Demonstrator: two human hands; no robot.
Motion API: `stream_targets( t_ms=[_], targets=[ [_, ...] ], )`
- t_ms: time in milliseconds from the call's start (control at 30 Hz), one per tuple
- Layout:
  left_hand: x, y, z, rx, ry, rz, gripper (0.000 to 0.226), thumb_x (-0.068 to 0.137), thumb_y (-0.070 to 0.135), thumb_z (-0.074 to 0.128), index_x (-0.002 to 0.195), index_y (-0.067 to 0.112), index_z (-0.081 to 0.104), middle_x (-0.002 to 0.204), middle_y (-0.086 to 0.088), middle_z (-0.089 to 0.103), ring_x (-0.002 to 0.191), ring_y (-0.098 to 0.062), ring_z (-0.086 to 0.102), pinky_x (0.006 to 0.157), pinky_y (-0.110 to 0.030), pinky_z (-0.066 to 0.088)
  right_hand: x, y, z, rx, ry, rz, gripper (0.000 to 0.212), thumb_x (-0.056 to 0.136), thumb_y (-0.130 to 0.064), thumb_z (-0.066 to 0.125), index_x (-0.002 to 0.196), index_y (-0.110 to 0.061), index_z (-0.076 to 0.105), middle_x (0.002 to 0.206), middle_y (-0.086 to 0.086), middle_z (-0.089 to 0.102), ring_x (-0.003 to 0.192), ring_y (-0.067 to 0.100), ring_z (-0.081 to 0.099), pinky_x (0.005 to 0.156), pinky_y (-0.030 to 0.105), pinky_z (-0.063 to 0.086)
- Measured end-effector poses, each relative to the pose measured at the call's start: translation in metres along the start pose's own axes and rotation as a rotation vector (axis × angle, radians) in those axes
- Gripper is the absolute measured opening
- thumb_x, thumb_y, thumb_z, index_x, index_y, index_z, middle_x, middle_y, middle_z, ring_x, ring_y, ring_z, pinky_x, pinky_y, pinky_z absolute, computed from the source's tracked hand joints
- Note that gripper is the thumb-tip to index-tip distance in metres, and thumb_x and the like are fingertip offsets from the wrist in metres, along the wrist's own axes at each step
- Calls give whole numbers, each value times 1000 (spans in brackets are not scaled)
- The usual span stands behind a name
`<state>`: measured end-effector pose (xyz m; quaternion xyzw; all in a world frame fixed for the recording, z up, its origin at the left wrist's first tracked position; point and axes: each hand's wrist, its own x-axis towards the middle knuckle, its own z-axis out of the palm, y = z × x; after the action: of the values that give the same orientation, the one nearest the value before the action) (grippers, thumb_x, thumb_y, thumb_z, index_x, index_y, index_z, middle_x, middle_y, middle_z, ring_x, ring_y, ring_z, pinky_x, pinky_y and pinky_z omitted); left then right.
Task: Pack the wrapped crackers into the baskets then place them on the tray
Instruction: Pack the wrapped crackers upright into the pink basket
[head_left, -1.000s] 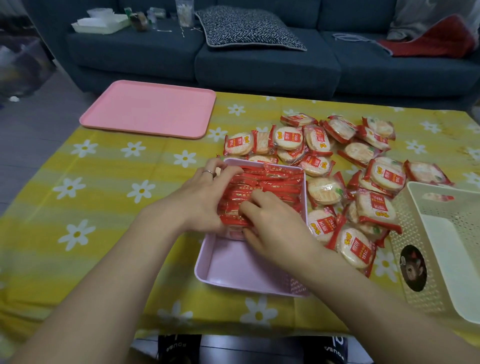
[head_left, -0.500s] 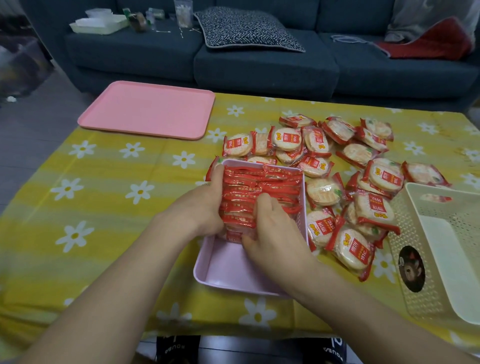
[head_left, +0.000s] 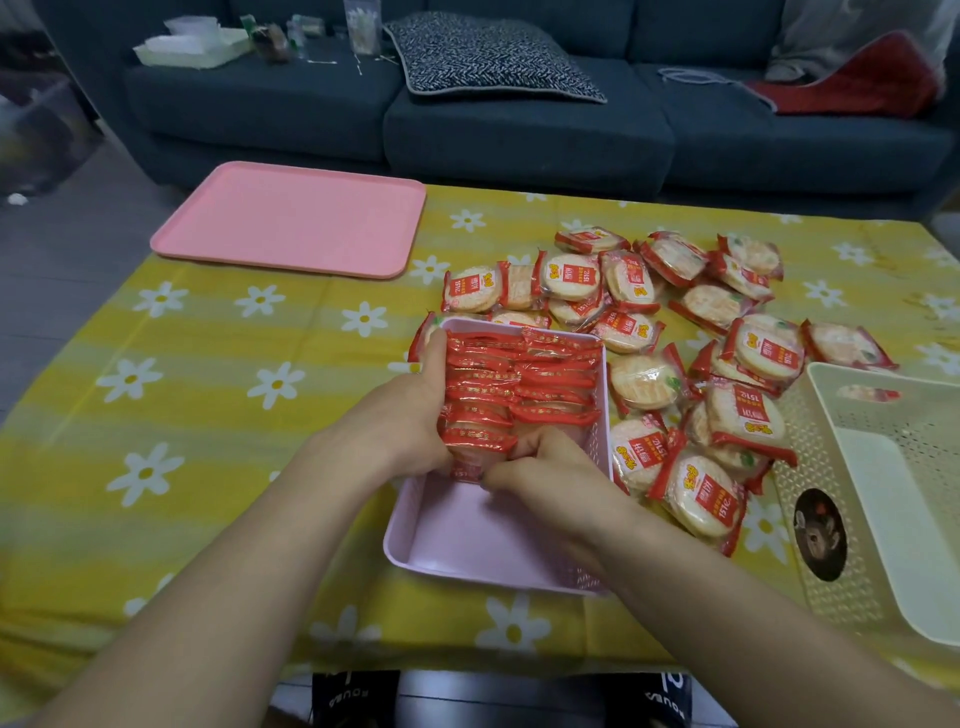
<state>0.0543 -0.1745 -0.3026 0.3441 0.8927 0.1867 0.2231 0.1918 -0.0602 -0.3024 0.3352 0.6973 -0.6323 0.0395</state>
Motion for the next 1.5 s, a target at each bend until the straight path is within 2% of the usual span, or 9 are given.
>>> stream_targets(
  t_ms=[200, 500, 633, 867, 1033, 1133, 1300, 1400, 1500],
  targets=[
    [2, 0, 1, 64, 11, -18, 139, 69, 35, 85, 154, 31, -26, 92, -3, 69, 84, -23, 68, 78, -42, 57, 3, 6, 7, 152, 45, 39, 28, 70, 5, 67, 84, -13, 50, 81, 10, 53, 75, 21, 49, 68, 33, 39],
    [2, 2, 0, 81, -27, -53, 151, 60, 33, 89, 152, 31, -32, 93, -3, 68, 83, -22, 68, 79, -43, 58, 2, 5, 9, 191, 14, 45, 18, 53, -3, 60, 62, -15, 50, 69, 9, 46, 73, 23, 42, 69, 37, 33],
    [2, 4, -1, 60, 5, -24, 150, 55, 33, 91, 150, 41, -26, 91, 0, 69, 80, -20, 69, 76, -43, 59, 0, 8, 4, 207, -23, 56, 29, 57, 4, 59, 57, -20, 43, 59, 0, 42, 77, 23, 38, 73, 37, 31],
    [1, 2, -1, 66, -28, -41, 146, 64, 33, 89, 152, 38, -27, 100, -2, 71, 88, -22, 69, 84, -42, 57, 1, 9, 4, 277, -84, 73, 24, 56, 3, 58, 72, -14, 50, 78, 7, 42, 84, 24, 40, 77, 37, 34],
    [2, 0, -2, 81, -51, -51, 146, 65, 32, 88, 152, 36, -29, 105, -5, 70, 92, -23, 69, 87, -43, 57, -1, 5, 1, 233, -95, 96, 34, 60, 6, 60, 45, -22, 47, 66, 4, 42, 80, 23, 42, 76, 38, 35],
    [-1, 6, -7, 85, -74, -56, 151, 60, 33, 91, 151, 40, -30, 122, -4, 62, 98, -21, 67, 90, -42, 56, -1, 5, -8, 184, -140, 92, 38, 74, 12, 58, 59, -20, 44, 59, 0, 42, 70, 20, 44, 73, 35, 39],
    [-11, 40, -20, 166, -54, -37, 154, 46, 46, 92, 152, 45, -19, 159, -6, 11, 138, -32, 41, 108, -44, 46, -19, -11, -37, -53, -134, -52, 7, 66, -3, 62, 70, -3, 56, 71, 11, 51, 73, 23, 49, 71, 39, 41],
    [-14, 70, -24, 334, 73, -13, 146, 52, 54, 88, 155, 40, -14, 165, -7, -1, 151, -33, 11, 119, -53, 28, -27, -24, -71, -14, 2, -100, 9, 86, 5, 58, 90, -3, 55, 75, 18, 69, 62, 22, 66, 58, 30, 57],
    [-15, 100, -20, 362, 182, 54, 129, 65, 54, 82, 159, 34, -4, 166, -10, 3, 152, -34, 5, 123, -54, 16, -23, -21, -116, -170, 304, -204, 18, 88, -3, 56, 105, -11, 52, 77, 13, 73, 60, 24, 67, 57, 33, 54]
  ],
)
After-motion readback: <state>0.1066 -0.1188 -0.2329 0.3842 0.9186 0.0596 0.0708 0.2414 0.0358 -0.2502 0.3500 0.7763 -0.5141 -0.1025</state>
